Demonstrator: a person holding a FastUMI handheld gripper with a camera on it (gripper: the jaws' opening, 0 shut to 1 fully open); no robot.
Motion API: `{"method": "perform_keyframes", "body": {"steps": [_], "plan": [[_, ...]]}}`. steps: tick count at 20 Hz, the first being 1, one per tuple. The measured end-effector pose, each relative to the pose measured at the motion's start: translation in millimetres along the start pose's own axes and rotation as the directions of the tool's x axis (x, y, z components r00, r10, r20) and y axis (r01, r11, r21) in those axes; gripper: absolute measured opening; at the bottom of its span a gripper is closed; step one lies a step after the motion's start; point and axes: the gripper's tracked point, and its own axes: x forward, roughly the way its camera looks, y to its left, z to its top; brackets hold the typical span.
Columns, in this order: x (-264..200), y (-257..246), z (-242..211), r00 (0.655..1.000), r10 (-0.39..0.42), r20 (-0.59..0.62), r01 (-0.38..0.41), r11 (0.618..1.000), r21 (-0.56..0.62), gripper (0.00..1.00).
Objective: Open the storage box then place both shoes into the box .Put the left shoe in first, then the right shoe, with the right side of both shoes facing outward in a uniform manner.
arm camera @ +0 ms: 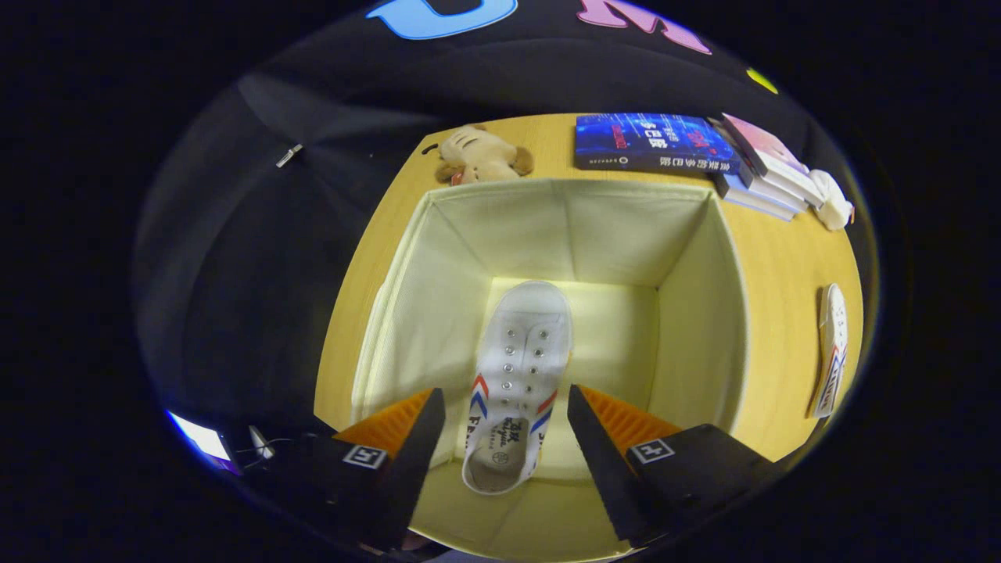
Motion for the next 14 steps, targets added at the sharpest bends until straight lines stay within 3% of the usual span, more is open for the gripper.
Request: {"method": "perform_keyframes", "body": {"steps": [8, 14], "plan": [[-103, -57, 15, 0.984, -0.028, 0.173, 0.039, 0.997, -0.06, 0.99], [-154, -168, 15, 0.955, -0.164, 0.248, 0.194, 0.976, -0.1, 0.99]]}}
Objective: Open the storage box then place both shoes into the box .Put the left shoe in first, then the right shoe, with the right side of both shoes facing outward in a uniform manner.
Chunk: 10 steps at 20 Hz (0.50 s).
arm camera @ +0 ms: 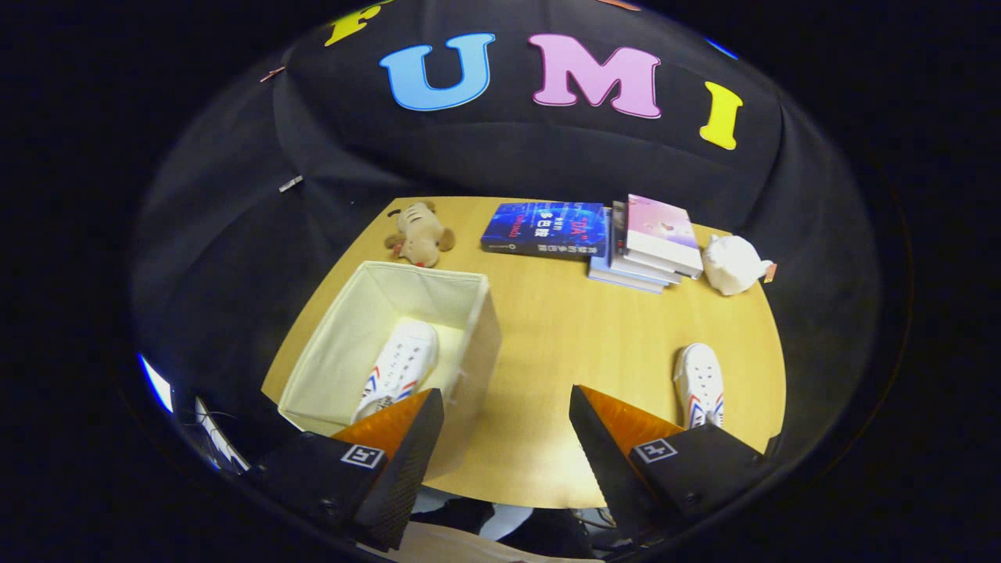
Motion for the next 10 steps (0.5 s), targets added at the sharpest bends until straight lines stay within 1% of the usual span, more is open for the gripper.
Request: {"method": "perform_keyframes", "body": {"steps": [3, 10], "plan": [[-6, -60, -6, 1.0, -0.029, 0.002, 0.029, 0.999, 0.02, 0.99], [1, -202, -33, 0.995, -0.096, -0.029, 0.097, 0.994, 0.039, 0.99]]}}
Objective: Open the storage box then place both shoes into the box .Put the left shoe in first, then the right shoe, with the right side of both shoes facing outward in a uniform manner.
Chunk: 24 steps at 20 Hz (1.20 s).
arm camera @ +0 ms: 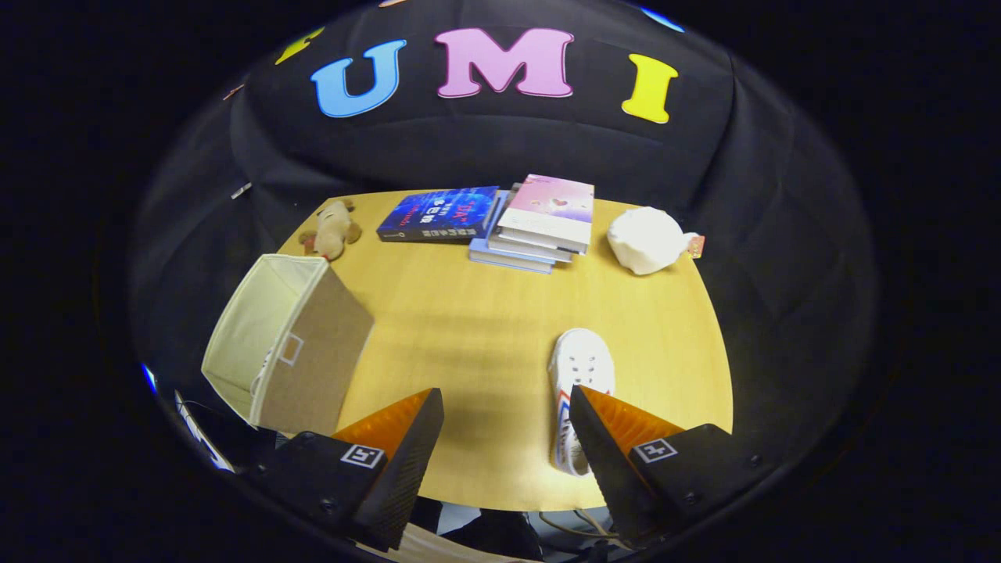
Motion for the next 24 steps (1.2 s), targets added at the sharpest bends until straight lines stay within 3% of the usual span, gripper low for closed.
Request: {"method": "perform_keyframes", "body": {"steps": [8, 18, 20, 23, 24], "plan": [[52, -101, -46, 0.995, -0.049, -0.092, 0.045, 0.998, -0.041, 0.99], [105, -114, -98, 0.972, -0.037, -0.233, 0.026, 0.998, -0.053, 0.96], [114, -111, -98, 0.97, -0.033, -0.239, 0.018, 0.998, -0.064, 0.9], [124, -104, -102, 0.964, -0.025, -0.264, 0.011, 0.998, -0.054, 0.63], [127, -102, -105, 0.961, -0.021, -0.277, 0.009, 0.999, -0.046, 0.61]]}}
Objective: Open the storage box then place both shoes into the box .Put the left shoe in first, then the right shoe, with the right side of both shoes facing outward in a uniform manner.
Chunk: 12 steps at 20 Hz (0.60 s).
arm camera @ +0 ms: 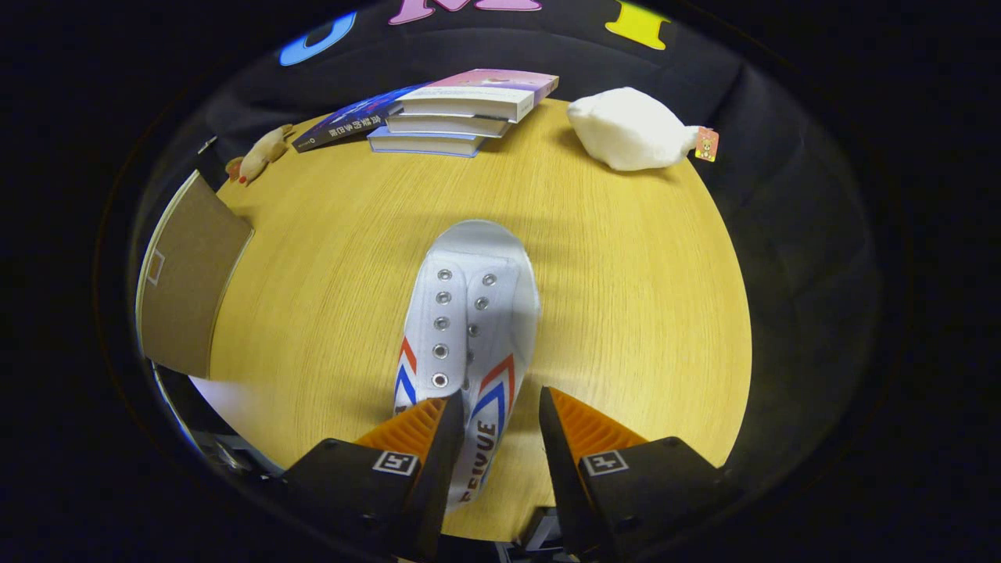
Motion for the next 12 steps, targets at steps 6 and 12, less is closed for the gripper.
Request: {"method": "perform_keyframes", "body": {"steps": [6, 12], "plan": [[-1.2, 8.2, -1.3, 0.999, 0.024, -0.031, -0.023, 0.998, 0.055, 0.4], [-1.3, 3.4, -0.8, 1.0, 0.002, -0.015, 0.0, 0.995, 0.096, 0.14]]}}
